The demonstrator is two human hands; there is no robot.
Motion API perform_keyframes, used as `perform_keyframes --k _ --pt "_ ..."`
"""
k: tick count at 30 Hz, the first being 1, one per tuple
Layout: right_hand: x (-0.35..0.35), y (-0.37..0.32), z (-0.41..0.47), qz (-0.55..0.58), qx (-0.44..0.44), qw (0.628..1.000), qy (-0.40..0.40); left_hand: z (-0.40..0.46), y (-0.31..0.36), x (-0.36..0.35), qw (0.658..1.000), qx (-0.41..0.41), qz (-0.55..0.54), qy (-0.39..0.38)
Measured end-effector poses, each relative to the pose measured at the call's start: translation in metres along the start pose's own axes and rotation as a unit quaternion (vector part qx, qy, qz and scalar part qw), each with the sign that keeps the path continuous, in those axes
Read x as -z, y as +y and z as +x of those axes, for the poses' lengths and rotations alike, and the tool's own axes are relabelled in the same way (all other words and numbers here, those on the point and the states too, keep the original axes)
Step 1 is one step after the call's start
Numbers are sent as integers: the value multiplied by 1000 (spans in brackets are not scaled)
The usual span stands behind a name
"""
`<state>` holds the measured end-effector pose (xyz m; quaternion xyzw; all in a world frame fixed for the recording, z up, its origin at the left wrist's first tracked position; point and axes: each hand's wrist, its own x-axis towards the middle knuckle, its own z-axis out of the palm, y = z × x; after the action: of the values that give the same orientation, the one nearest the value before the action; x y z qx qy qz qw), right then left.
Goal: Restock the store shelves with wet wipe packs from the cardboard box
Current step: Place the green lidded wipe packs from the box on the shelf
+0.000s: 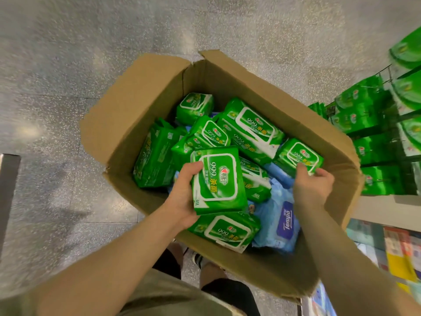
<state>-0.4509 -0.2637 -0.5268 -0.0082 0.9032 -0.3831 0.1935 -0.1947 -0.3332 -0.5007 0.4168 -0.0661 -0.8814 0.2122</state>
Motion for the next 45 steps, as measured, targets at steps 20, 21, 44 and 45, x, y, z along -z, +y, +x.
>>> perform_keyframes --k 20,21,44,45 --pt "-14 11 21 177 -134 973 -69 -58 26 27 998 -38 -7 -44" --pt "-8 12 8 185 -135 972 -48 -61 27 26 998 -40 -9 -43" --pt "11 -125 -225 -103 348 865 -346 -59 69 -12 981 -154 -119 24" --pt "9 -122 -224 -101 348 855 -371 -59 69 -7 980 -151 -124 20"
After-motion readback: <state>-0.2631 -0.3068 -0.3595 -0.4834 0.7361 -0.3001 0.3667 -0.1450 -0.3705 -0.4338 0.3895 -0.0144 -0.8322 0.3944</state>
